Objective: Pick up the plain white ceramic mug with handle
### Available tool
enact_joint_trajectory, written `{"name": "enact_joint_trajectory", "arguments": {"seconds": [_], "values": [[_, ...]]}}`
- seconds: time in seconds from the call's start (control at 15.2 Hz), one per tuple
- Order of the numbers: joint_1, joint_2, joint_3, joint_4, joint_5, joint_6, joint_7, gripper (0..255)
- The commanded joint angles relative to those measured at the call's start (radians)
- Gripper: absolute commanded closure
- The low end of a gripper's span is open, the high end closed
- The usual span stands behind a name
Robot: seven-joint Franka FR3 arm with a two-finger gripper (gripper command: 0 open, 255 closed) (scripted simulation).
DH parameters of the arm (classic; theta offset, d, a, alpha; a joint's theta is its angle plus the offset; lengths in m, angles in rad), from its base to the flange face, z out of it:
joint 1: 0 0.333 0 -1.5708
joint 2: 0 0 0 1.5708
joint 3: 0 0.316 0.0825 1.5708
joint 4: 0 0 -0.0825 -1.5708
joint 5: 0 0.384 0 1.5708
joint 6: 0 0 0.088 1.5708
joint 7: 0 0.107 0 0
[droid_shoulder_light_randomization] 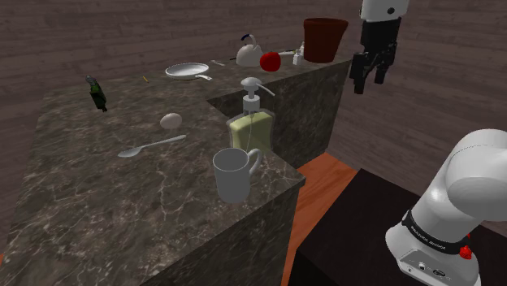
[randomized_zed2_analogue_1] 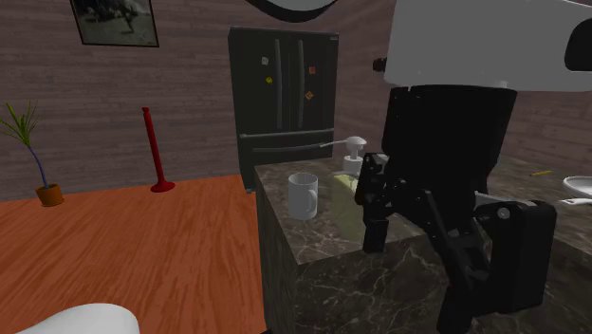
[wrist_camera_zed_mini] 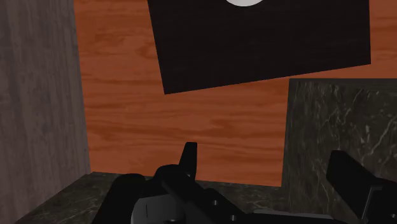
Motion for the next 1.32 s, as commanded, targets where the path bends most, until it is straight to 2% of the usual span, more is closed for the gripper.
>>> {"name": "enact_joint_trajectory", "arguments": {"seconds": [0.0,0.66,1.25], "values": [[0.000,0.000,0.000,0.000,0.000,0.000,0.000,0],[0.100,0.176,0.171,0.065,0.142,0.089,0.147,0],[0.171,0.391,0.316,0.204,0.213,0.162,0.273,0]]}}
